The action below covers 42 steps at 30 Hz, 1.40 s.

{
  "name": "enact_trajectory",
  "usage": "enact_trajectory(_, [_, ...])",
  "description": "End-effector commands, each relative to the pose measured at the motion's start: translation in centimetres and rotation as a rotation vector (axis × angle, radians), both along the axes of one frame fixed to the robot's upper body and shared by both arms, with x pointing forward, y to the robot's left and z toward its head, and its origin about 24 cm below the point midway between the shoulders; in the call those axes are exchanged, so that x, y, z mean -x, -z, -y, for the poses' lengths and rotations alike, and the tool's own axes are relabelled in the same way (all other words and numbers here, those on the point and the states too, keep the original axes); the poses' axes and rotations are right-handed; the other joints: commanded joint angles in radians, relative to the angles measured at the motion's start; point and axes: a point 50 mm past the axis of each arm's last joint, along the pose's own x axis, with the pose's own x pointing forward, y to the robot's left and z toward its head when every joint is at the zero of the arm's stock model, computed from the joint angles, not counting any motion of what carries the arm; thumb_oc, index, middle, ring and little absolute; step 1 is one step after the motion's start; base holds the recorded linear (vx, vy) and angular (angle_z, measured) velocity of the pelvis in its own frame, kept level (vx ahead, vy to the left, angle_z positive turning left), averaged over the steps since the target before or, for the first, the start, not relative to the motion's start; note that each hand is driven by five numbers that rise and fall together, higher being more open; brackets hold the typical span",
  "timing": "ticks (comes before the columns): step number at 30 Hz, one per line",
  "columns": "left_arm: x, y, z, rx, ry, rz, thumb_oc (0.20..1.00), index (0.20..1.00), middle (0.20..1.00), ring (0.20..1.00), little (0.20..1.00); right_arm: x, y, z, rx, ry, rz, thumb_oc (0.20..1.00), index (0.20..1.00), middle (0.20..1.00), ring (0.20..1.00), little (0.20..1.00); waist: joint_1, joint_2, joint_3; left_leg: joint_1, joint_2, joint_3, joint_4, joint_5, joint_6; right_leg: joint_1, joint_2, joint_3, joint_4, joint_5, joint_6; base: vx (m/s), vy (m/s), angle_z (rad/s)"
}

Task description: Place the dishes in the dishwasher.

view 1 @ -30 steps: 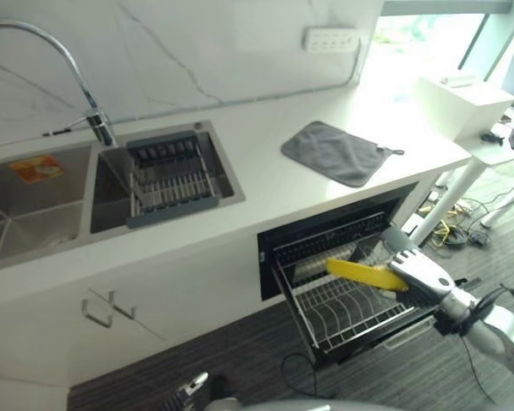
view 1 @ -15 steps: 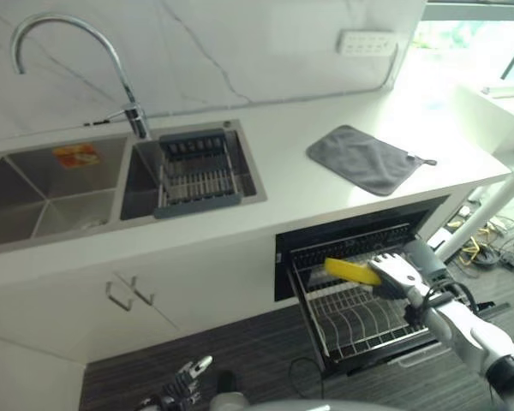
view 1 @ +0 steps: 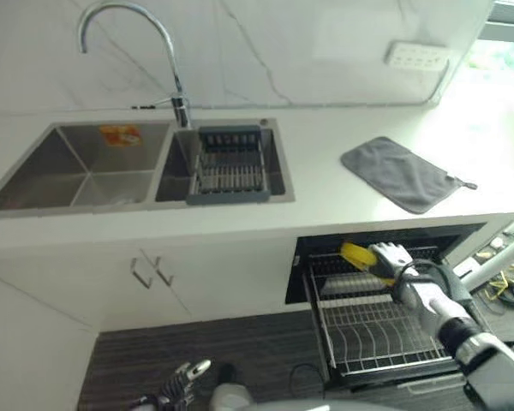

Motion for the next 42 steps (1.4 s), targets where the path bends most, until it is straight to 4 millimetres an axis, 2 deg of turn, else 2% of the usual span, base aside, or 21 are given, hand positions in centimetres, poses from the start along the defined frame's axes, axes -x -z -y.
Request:
enact_trajectory(1, [-2.5, -0.9, -0.2, -0.042, 0.126, 0.070, 1.000, 1.000, 1.000, 1.000, 1.000, -2.8, -3.6, 0.9, 0.022, 0.039, 0.137, 0.200, 0.200, 0.200, 0.200, 0.200, 0.032, 0.017, 0.013, 0.048, -0.001, 0.010, 0.006, -0.118, 0.033, 0.010, -0.033, -0.039, 0.008, -0.017, 0.026, 0.06, -0.029, 0.17])
enact_trajectory(5, [-2.3, -0.9, -0.4, -0.051, 0.133, 0.065, 1.000, 1.000, 1.000, 1.000, 1.000, -2.2, -2.4, 1.1, 0.037, 0.062, 0.093, 0.200, 0.200, 0.200, 0.200, 0.200, 0.044, 0.018, 0.020, 0.049, -0.005, -0.002, 0.006, -0.118, 0.036, 0.018, -0.030, -0.038, 0.008, -0.020, 0.024, 0.07, -0.025, 0.10])
enact_trajectory(7, [-2.5, -1.1, -0.7, -0.061, 0.132, 0.066, 1.000, 1.000, 1.000, 1.000, 1.000, -1.8, -2.1, 1.4, 0.048, 0.067, 0.065, 0.200, 0.200, 0.200, 0.200, 0.200, 0.046, 0.009, 0.028, 0.056, -0.015, -0.012, 0.009, -0.109, 0.040, 0.040, -0.013, -0.026, 0.008, -0.027, 0.007, 0.06, -0.039, 0.04])
enact_trajectory(8, [-2.7, -1.2, -0.8, -0.060, 0.128, 0.073, 1.000, 1.000, 1.000, 1.000, 1.000, -1.7, -2.0, 1.5, 0.053, 0.070, 0.064, 0.200, 0.200, 0.200, 0.200, 0.200, 0.044, 0.006, 0.041, 0.044, -0.021, -0.015, 0.055, -0.113, 0.041, 0.040, -0.010, -0.021, 0.035, -0.033, -0.001, -0.02, -0.005, 0.07])
enact_trajectory(9, [-3.2, -1.5, -1.0, -0.061, 0.121, 0.094, 1.000, 1.000, 1.000, 1.000, 1.000, -1.8, -2.3, 1.6, 0.073, 0.060, 0.074, 0.200, 0.200, 0.200, 0.200, 0.200, 0.037, 0.009, 0.067, 0.000, -0.025, -0.028, 0.156, -0.138, 0.046, 0.001, -0.012, -0.007, 0.130, -0.072, -0.017, -0.11, 0.034, 0.11])
enact_trajectory(10, [-3.9, -1.9, -1.0, -0.089, 0.116, 0.145, 1.000, 1.000, 1.000, 1.000, 1.000, -2.2, -2.9, 1.9, 0.100, 0.047, 0.091, 0.200, 0.200, 0.200, 0.200, 0.200, 0.029, 0.018, 0.099, -0.045, -0.024, -0.053, 0.268, -0.172, 0.044, -0.050, -0.011, 0.014, 0.231, -0.115, -0.033, -0.14, 0.045, 0.16])
enact_trajectory(12, [-6.3, -3.7, -1.8, -0.189, 0.009, 0.308, 1.000, 1.000, 1.000, 1.000, 1.000, -2.8, -4.0, 2.5, 0.162, 0.032, 0.135, 0.200, 0.200, 0.200, 0.200, 0.200, 0.021, 0.025, 0.132, -0.097, -0.012, -0.055, 0.377, -0.225, 0.043, -0.091, -0.012, 0.026, 0.299, -0.161, -0.056, -0.15, 0.026, 0.11])
enact_trajectory(14, [-8.1, -5.3, -2.0, -0.212, -0.089, 0.410, 1.000, 1.000, 1.000, 1.000, 1.000, -2.7, -4.4, 3.4, 0.212, 0.056, 0.187, 0.200, 0.200, 0.200, 0.200, 0.200, 0.025, 0.025, 0.149, -0.123, -0.012, -0.067, 0.436, -0.255, 0.041, -0.118, -0.022, 0.021, 0.350, -0.184, -0.071, -0.11, 0.026, -0.04])
enact_trajectory(16, [-8.8, -6.4, -1.6, -0.224, -0.075, 0.471, 1.000, 1.000, 1.000, 1.000, 1.000, -2.4, -4.5, 4.3, 0.272, 0.082, 0.204, 0.200, 0.200, 0.200, 0.200, 0.200, 0.033, 0.027, 0.158, -0.138, -0.014, -0.071, 0.467, -0.269, 0.038, -0.135, -0.030, 0.008, 0.381, -0.192, -0.082, -0.08, 0.044, 0.01])
enact_trajectory(19, [-8.3, -6.7, -1.3, -0.242, -0.074, 0.486, 1.000, 1.000, 1.000, 1.000, 1.000, -1.7, -4.5, 6.0, 0.332, 0.117, 0.206, 0.200, 0.200, 0.200, 0.200, 0.200, 0.049, 0.035, 0.166, -0.151, -0.025, -0.085, 0.487, -0.272, 0.034, -0.134, -0.037, -0.010, 0.405, -0.199, -0.088, -0.02, 0.039, 0.00])
enact_trajectory(24, [-7.4, -7.4, -2.6, -0.272, -0.125, 0.510, 1.000, 1.000, 1.000, 1.000, 1.000, -1.3, -5.2, 7.1, 0.421, 0.115, 0.263, 0.200, 0.200, 0.200, 0.200, 0.200, 0.065, 0.044, 0.172, -0.156, -0.036, -0.096, 0.508, -0.263, 0.037, -0.122, -0.038, -0.012, 0.406, -0.195, -0.088, 0.03, 0.018, 0.03])
enact_trajectory(27, [-7.4, -8.1, -2.6, -0.271, -0.124, 0.553, 1.000, 1.000, 1.000, 1.000, 1.000, -1.4, -6.2, 7.9, 0.473, 0.127, 0.321, 0.200, 0.200, 0.200, 0.200, 0.200, 0.074, 0.058, 0.185, -0.186, -0.040, -0.105, 0.531, -0.250, 0.038, -0.136, -0.040, -0.010, 0.419, -0.191, -0.092, -0.04, 0.025, 0.01])
enact_trajectory(28, [-7.4, -8.4, -2.7, -0.272, -0.140, 0.569, 1.000, 1.000, 1.000, 1.000, 1.000, -1.8, -7.4, 8.5, 0.507, 0.131, 0.371, 0.200, 0.200, 0.200, 0.200, 0.200, 0.080, 0.067, 0.200, -0.214, -0.044, -0.110, 0.552, -0.244, 0.036, -0.157, -0.042, -0.006, 0.431, -0.188, -0.090, -0.12, 0.025, 0.03])
enact_trajectory(31, [-7.6, -8.7, -3.1, -0.265, -0.159, 0.576, 1.000, 1.000, 1.000, 1.000, 1.000, -2.4, -8.9, 9.1, 0.533, 0.149, 0.424, 0.200, 0.200, 0.200, 0.200, 0.200, 0.089, 0.071, 0.226, -0.269, -0.056, -0.115, 0.597, -0.254, 0.043, -0.204, -0.053, -0.005, 0.463, -0.184, -0.091, -0.16, -0.014, 0.07])
enact_trajectory(35, [-8.9, -9.8, -3.2, -0.237, -0.141, 0.646, 1.000, 1.000, 1.000, 1.000, 1.000, -4.1, -12.6, 9.7, 0.540, 0.189, 0.494, 0.200, 0.200, 0.200, 0.200, 0.200, 0.092, 0.089, 0.281, -0.350, -0.074, -0.132, 0.632, -0.255, 0.050, -0.305, -0.065, 0.015, 0.521, -0.182, -0.096, -0.25, -0.003, 0.02])
enact_trajectory(42, [-10.2, -11.1, -3.4, -0.232, -0.157, 0.710, 1.000, 1.000, 1.000, 1.000, 1.000, -5.3, -14.9, 9.6, 0.516, 0.232, 0.539, 0.200, 0.200, 0.200, 0.200, 0.200, 0.091, 0.099, 0.345, -0.439, -0.089, -0.133, 0.662, -0.270, 0.070, -0.425, -0.075, 0.048, 0.579, -0.181, -0.094, -0.16, -0.036, -0.01])
